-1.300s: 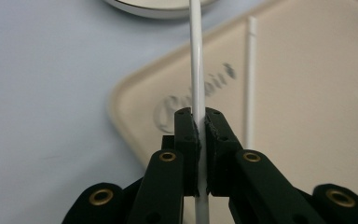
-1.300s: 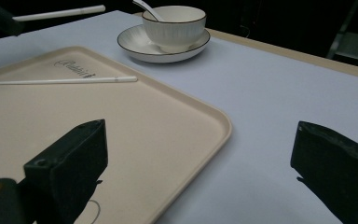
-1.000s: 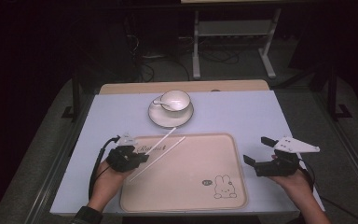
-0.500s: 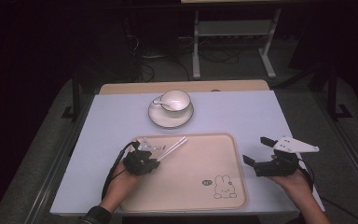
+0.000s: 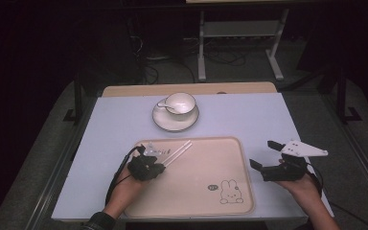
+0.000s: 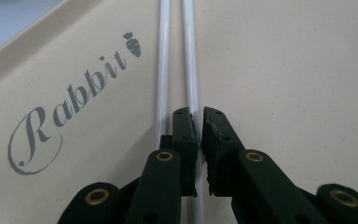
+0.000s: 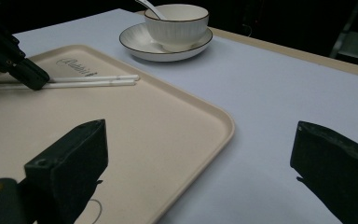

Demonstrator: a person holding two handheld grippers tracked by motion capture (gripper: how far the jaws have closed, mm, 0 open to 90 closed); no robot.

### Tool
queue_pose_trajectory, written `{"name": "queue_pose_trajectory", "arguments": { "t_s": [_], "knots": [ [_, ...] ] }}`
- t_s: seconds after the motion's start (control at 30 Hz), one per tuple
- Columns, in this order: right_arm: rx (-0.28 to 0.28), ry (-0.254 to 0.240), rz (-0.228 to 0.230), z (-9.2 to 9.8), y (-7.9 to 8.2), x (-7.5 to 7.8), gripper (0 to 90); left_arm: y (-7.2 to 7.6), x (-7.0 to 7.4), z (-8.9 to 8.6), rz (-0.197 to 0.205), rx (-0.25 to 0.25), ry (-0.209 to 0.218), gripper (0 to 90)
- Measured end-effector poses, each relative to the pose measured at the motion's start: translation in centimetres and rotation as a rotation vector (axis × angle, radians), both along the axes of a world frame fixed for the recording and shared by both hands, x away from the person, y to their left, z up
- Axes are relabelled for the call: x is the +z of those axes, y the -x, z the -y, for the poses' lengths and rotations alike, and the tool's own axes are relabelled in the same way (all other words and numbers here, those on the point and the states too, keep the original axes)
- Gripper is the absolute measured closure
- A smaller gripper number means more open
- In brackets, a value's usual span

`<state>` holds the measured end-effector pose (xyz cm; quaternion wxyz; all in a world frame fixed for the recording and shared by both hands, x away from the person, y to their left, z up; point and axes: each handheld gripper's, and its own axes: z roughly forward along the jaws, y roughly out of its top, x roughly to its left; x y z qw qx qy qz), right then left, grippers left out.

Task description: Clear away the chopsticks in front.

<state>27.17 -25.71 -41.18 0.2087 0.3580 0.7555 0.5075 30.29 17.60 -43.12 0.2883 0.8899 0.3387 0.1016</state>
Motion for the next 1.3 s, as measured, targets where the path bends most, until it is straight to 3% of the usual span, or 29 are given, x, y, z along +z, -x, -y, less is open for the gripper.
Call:
{"name": "queue_pose_trajectory", "arguments": {
  "t_s": [0.13, 0.23, 0.43, 0.53, 0.7, 0.9, 1.3],
  "knots": [
    [-0.002, -0.001, -0.001, 0.0, 0.0, 0.0, 3.4, 0.0, 0.5, 0.0, 0.012, -0.008, 0.017, 81.1],
    [-0.004, 0.0, -0.005, 0.0, -0.1, 0.0, 3.4, -0.7, 1.3, 0.4, 0.02, -0.039, 0.078, 80.1],
    [-0.001, 0.004, -0.002, 0.0, 0.0, 0.0, 3.4, -2.6, 2.6, 2.7, 0.048, -0.105, 0.11, 86.0],
    [-0.002, -0.001, -0.003, 0.0, 0.0, 0.0, 3.5, -4.1, 2.8, 4.2, 0.037, -0.123, 0.124, 89.5],
    [-0.002, -0.002, -0.003, 0.1, 0.0, 0.0, 3.6, -6.4, 2.2, 6.2, 0.014, -0.143, 0.126, 89.5],
    [-0.003, -0.004, -0.003, 0.2, 0.0, -0.1, 3.7, -8.1, 0.8, 7.6, -0.013, -0.144, 0.12, 89.4],
    [-0.002, -0.004, -0.003, 0.1, 0.1, 0.0, 3.8, -9.8, -0.9, 7.8, -0.028, -0.111, 0.13, 89.4]
  ]
}}
